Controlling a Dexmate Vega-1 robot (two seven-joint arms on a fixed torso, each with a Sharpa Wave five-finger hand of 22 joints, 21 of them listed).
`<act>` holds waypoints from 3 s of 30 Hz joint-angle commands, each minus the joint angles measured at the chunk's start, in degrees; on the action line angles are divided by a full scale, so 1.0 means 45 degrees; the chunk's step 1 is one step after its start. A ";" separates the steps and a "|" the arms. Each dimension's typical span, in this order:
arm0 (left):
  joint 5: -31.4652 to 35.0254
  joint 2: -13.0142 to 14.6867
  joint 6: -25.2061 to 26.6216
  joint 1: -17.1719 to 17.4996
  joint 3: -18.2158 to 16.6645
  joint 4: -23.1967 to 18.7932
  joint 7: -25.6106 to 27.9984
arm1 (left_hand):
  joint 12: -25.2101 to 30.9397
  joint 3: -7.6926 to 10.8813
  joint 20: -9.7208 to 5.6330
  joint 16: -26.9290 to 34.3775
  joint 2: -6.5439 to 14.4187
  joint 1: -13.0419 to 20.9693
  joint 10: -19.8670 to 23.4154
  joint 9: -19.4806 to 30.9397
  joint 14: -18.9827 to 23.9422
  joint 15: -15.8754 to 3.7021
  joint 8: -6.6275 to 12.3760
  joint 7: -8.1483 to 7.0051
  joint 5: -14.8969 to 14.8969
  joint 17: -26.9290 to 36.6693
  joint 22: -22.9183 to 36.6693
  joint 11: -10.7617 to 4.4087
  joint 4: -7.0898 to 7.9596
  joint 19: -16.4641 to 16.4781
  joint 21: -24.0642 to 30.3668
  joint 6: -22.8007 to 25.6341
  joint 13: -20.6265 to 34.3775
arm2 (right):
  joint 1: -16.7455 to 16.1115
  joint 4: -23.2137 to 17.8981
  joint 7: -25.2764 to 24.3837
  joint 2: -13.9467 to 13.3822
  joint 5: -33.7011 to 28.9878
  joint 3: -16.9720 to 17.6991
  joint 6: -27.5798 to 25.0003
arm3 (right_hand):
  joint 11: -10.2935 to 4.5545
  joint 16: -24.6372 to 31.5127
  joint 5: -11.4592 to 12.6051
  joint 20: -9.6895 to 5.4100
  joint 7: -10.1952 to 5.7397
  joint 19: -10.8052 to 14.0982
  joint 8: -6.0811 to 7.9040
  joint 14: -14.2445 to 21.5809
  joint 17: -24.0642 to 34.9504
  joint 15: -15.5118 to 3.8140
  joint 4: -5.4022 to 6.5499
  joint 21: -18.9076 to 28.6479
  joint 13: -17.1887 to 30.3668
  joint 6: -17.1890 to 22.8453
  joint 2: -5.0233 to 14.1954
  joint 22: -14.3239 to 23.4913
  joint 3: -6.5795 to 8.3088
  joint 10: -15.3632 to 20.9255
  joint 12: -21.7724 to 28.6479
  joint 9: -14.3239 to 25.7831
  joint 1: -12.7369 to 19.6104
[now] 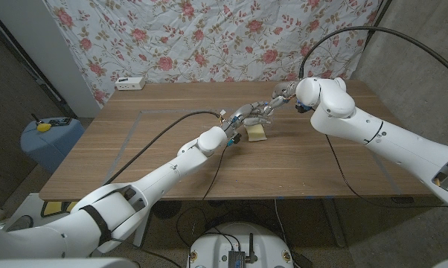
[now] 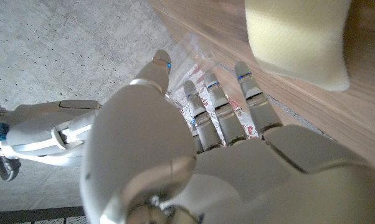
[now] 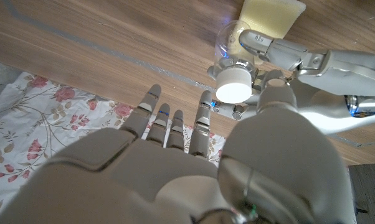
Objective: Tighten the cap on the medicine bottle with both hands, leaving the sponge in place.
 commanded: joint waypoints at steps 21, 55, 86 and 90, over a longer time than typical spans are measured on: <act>0.0110 0.0141 0.0114 0.0163 -0.0012 -0.0410 0.0046 | 0.0114 0.0095 -0.0185 0.0053 0.0032 0.0135 0.0080 0.0034 -0.0014 -0.0539 -0.0023 0.0079 0.0064 0.0045 0.0062 0.0017 0.0013 -0.0126 -0.0179 0.0098 0.0052 | 0.0379 0.0021 0.0005 -0.0058 -0.0120 -0.0364 0.0202 | -0.0222 0.0211 -0.0433 0.0009 -0.0835 0.0372 0.0665 0.0224 0.0007 -0.0158 -0.0143 0.0197 0.0030 0.1234 0.0169 0.0047 0.0832 0.0197 0.0250 -0.0085 0.1720; 0.0031 0.0029 -0.0027 0.0034 -0.0007 -0.0074 -0.0037 | 0.0125 0.0145 -0.0250 0.0039 0.0017 0.0105 0.0099 0.0033 0.0001 -0.0524 -0.0022 0.0073 0.0067 0.0036 0.0058 0.0026 0.0044 -0.0123 -0.0327 0.0086 0.0054 | 0.0148 0.0380 -0.0781 0.0104 0.0065 -0.0302 0.0069 | -0.0475 0.0430 -0.0813 -0.0285 -0.1116 0.1023 0.1450 0.0942 0.0084 -0.0718 0.0172 0.0334 0.0002 0.3567 0.0319 0.0063 0.1263 0.1292 0.0519 -0.0183 0.2025; -0.0050 0.0003 -0.0186 -0.0050 -0.0018 0.0124 -0.0186 | 0.0117 0.0207 -0.0362 0.0059 0.0032 0.0085 0.0076 0.0032 0.0115 -0.0484 -0.0010 0.0068 0.0074 0.0032 0.0058 0.0057 0.0063 -0.0165 -0.0424 0.0123 0.0054 | 0.0272 0.0670 -0.0485 0.0395 -0.1737 -0.1167 -0.0577 | -0.0560 0.0663 -0.0973 -0.0659 -0.1056 0.1878 0.2179 0.1951 0.0134 -0.1285 0.0981 0.0426 -0.0073 0.6388 -0.0095 0.0077 0.0526 0.2818 0.0697 -0.0390 -0.0244; -0.0051 0.0027 -0.0161 -0.0024 -0.0019 0.0065 -0.0193 | 0.0124 0.0218 -0.0364 0.0064 0.0046 0.0063 0.0095 0.0032 0.0144 -0.0482 -0.0011 0.0062 0.0075 0.0034 0.0058 0.0036 0.0080 -0.0164 -0.0432 0.0123 0.0054 | 0.0189 0.0700 -0.0511 0.0469 -0.2076 -0.1179 -0.0604 | -0.0662 0.0683 -0.0902 -0.0809 -0.1061 0.2118 0.2452 0.2229 0.0101 -0.1507 0.0936 0.0451 -0.0082 0.7233 -0.0124 0.0081 0.0528 0.3175 0.0722 -0.0405 -0.0351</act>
